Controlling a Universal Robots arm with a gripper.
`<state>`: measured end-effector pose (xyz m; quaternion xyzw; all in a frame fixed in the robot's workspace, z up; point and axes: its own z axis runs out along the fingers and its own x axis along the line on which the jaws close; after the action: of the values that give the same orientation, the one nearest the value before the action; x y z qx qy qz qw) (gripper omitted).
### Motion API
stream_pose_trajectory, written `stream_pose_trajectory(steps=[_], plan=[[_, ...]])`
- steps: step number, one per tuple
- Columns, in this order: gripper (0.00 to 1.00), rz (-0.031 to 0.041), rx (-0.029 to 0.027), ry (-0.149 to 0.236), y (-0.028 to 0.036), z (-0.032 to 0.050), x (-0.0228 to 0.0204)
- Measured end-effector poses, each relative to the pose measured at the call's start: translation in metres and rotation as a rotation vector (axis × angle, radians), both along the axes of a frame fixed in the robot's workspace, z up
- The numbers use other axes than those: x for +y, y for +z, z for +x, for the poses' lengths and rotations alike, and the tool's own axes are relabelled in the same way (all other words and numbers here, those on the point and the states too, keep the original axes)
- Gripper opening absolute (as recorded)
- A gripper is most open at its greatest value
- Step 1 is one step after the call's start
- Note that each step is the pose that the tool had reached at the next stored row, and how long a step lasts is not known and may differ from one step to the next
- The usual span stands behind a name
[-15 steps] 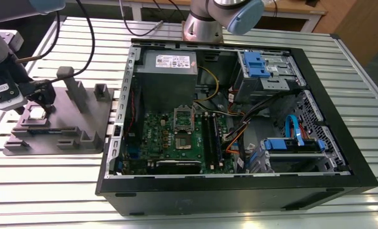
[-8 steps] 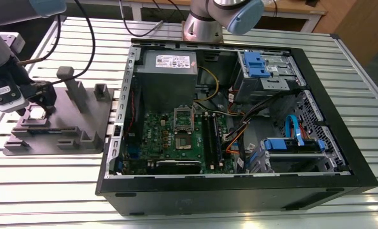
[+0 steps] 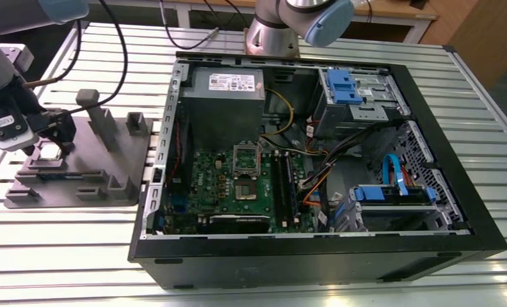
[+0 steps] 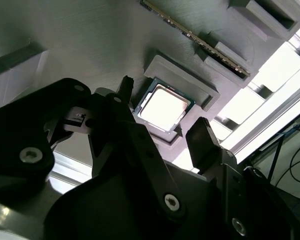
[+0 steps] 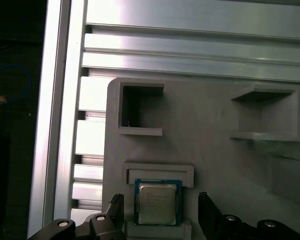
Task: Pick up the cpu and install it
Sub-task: 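Pick up the cpu and move it towards the insertion slot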
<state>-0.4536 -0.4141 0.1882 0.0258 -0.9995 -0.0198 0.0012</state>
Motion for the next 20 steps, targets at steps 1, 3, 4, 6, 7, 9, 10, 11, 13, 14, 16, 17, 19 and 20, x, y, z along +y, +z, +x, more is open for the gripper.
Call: stream_pose_trajectory(steps=[1,3,4,6,7,9,10,11,13,14,16,17,19,20], plan=[[0.69,-0.0001,-0.001,0.0,-0.0001,-0.0003,0.0],[0.69,-0.0001,-0.0031,0.0,-0.0007,-0.0011,0.0],[0.69,0.0,-0.0043,0.0,-0.0012,-0.0015,0.0],[0.69,0.0,-0.0058,0.0,-0.0023,-0.0018,0.0001],[0.69,0.0001,-0.006,0.0,-0.0028,-0.0018,0.0001],[0.69,-0.0001,-0.0058,0.0,-0.0036,-0.0018,0.0002],[0.69,-0.0001,-0.0058,0.0,-0.0041,-0.0018,0.0002],[0.69,-0.0002,-0.0058,0.0,-0.0046,-0.0018,0.0002],[0.69,-0.0013,-0.006,0.0,-0.0051,-0.0018,0.0002],[0.69,-0.0015,-0.0059,0.0,-0.0051,-0.0019,0.0002],[0.69,-0.0016,-0.006,0.0,-0.0051,-0.0018,0.0002],[0.69,-0.0016,-0.0061,0.0,-0.0052,-0.0018,0.0002],[0.69,-0.0016,-0.0061,0.0,-0.0052,-0.0018,0.0002],[0.68,-0.0017,-0.0061,0.0,-0.0052,-0.0019,0.0002]])
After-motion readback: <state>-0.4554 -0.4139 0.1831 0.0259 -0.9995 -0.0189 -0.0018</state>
